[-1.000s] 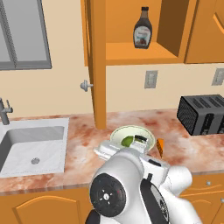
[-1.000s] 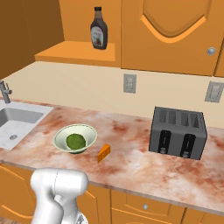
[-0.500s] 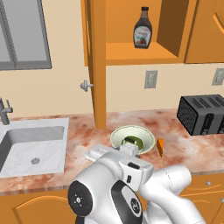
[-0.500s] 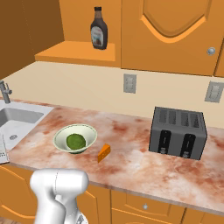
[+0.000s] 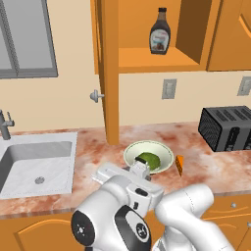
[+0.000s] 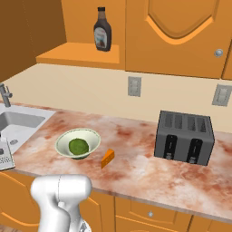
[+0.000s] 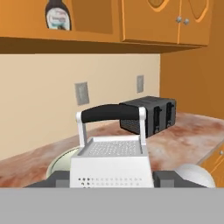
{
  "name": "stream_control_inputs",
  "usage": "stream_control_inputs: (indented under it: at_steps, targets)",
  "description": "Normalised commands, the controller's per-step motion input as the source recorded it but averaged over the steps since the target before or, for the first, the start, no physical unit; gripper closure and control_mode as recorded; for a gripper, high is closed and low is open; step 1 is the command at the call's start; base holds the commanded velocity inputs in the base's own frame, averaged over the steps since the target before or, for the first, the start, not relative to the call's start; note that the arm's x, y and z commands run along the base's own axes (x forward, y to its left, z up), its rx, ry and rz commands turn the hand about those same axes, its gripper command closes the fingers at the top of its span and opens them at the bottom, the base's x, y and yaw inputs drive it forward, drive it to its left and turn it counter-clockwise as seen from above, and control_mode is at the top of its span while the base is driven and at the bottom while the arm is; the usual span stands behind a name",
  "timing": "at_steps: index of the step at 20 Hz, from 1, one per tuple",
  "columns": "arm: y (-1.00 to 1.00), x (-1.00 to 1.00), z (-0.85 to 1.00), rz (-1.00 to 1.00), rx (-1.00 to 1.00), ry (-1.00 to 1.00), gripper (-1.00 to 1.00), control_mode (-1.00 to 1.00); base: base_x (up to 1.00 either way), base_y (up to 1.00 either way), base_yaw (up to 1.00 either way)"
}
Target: Pick the cheese from the fridge and the cheese grater from the cabinet and place them next to the salad bowl.
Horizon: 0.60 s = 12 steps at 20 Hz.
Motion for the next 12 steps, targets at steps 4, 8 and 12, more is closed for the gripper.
stream_control_inputs:
  at_steps: [4,8,12]
  targets:
    - [-0.14,0.15,-0.15,0.03,0.0,-0.01,1.0,-1.0,0.0,0.0,0.0]
    - [-0.14,0.3,-0.27,0.0,0.0,0.0,1.0,-1.0,0.0,0.0,0.0]
    - [-0.18,0.34,-0.25,0.0,0.0,0.0,1.0,-1.0,0.0,0.0,0.0]
